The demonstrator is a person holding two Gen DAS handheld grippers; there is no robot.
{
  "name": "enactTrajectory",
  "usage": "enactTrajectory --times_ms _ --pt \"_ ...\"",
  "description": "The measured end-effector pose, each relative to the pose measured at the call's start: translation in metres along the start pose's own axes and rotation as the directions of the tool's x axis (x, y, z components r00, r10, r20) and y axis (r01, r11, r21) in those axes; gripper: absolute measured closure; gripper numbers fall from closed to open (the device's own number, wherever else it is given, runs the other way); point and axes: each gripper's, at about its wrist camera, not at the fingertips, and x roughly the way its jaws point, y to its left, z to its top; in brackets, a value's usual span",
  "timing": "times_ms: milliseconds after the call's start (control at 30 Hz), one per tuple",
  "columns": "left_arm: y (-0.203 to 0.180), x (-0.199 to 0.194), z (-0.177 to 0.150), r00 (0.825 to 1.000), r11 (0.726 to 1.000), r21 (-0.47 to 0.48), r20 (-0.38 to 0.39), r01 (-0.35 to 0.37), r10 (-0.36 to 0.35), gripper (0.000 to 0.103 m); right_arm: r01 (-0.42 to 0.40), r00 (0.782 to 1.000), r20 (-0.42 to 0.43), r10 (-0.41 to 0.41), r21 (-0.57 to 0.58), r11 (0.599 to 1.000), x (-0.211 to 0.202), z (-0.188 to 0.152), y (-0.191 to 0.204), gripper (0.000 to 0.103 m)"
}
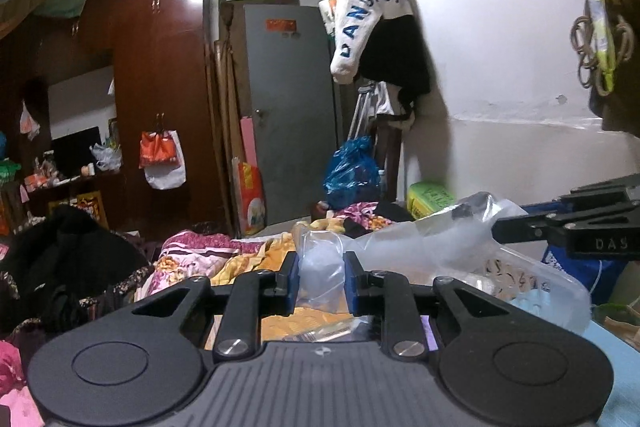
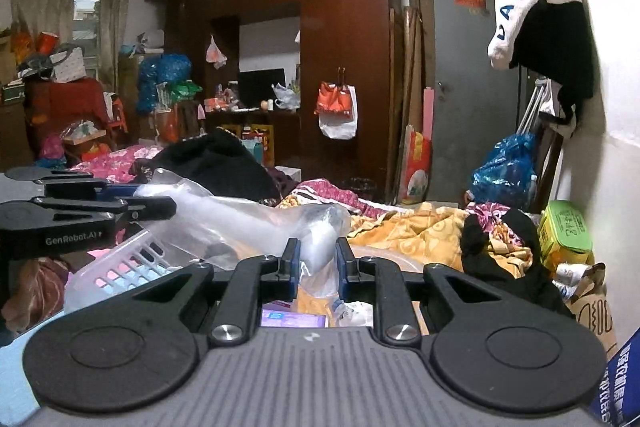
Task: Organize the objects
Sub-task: 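Lift the plastic bag with both grippers and carry it over the basket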
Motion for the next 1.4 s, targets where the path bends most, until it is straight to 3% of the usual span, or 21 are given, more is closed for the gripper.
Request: enactTrajectory --times_ms 767,1400 --pt "0.004 0.005 -0.001 1.0 1.0 -0.014 -0.016 -0.006 0.006 0.075 0.003 1.0 -0.014 -0.003 0.01 1.0 0.004 0.02 -0.01 0.083" --pt "-0.008 -0.024 0.0 1.0 1.0 0.025 -0.005 0.008 -0.008 0.074 -0.029 0.999 -0.024 0.029 0.002 1.0 -0.015 0.017 -0.011 0.082"
